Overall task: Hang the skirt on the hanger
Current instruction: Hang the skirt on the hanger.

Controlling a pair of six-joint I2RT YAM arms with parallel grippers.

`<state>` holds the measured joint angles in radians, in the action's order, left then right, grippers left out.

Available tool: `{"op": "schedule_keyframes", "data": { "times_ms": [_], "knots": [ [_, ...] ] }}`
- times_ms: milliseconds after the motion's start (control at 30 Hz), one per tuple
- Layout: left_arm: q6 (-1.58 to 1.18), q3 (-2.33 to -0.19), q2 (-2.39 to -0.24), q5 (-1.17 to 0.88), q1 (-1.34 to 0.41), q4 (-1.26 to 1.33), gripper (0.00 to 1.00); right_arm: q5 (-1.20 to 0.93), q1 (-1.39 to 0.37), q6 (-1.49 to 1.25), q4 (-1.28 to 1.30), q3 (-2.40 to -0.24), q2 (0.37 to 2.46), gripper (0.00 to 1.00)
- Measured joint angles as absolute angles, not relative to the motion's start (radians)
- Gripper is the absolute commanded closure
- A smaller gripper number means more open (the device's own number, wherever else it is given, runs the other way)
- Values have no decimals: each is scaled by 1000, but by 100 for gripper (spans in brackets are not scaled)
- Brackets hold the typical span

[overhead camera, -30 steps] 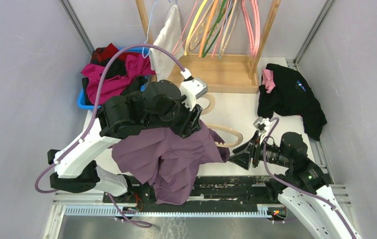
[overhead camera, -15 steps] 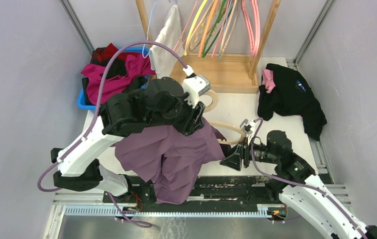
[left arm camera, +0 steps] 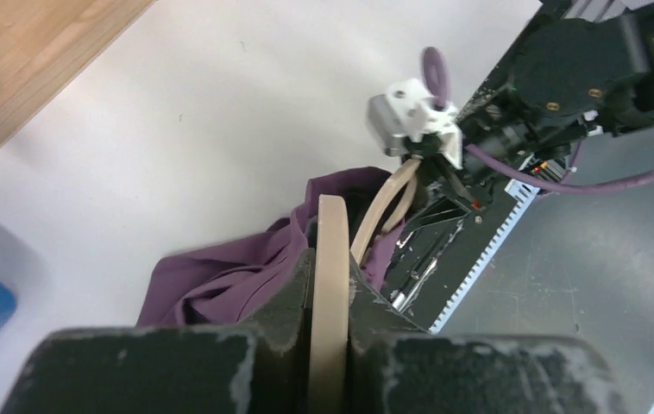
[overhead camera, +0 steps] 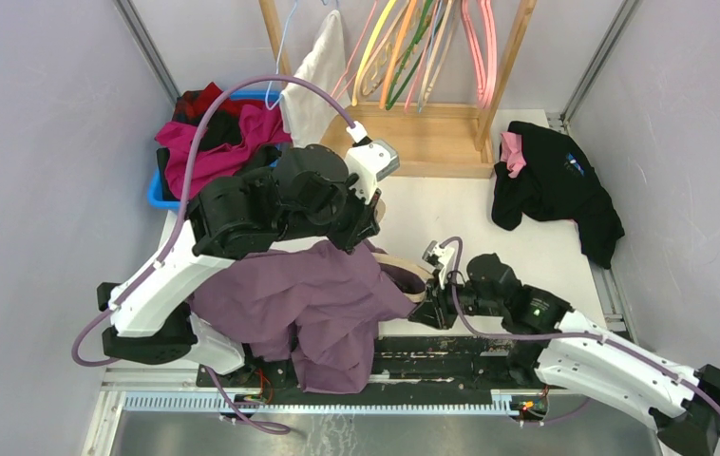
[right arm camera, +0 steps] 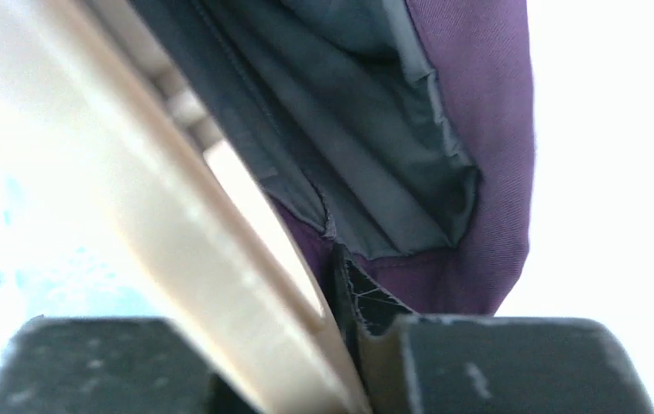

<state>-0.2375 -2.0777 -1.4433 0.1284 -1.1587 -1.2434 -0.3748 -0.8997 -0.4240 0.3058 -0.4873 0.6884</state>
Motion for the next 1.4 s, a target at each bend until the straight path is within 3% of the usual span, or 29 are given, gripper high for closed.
{"op": "schedule_keyframes", "data": {
  "times_ms": [100, 300, 333, 400, 467, 967, 1400],
  "knots": [
    [-233, -2078, -1441, 149, -1153, -1245, 97, -354, -917, -402, 348, -487, 633, 99],
    [-233, -2044, -1429, 167, -1151, -1195, 97, -302, -923, -367, 492, -534, 563, 99],
    [-233, -2032, -1425, 171, -1151, -1190, 97, -294, -923, -365, 503, -539, 572, 91],
    [-233, -2013, -1422, 179, -1151, -1179, 97, -281, -923, -365, 513, -543, 593, 64],
    [-234, -1996, -1422, 178, -1151, -1170, 97, -259, -923, -370, 542, -556, 613, 53],
    [-227, -1908, -1449, 106, -1155, -1101, 97, -175, -916, -306, 733, -990, 587, 42],
    [-205, -1952, -1546, -21, -1145, -1061, 97, -225, -916, -150, 372, -938, 752, 35]
  ]
}}
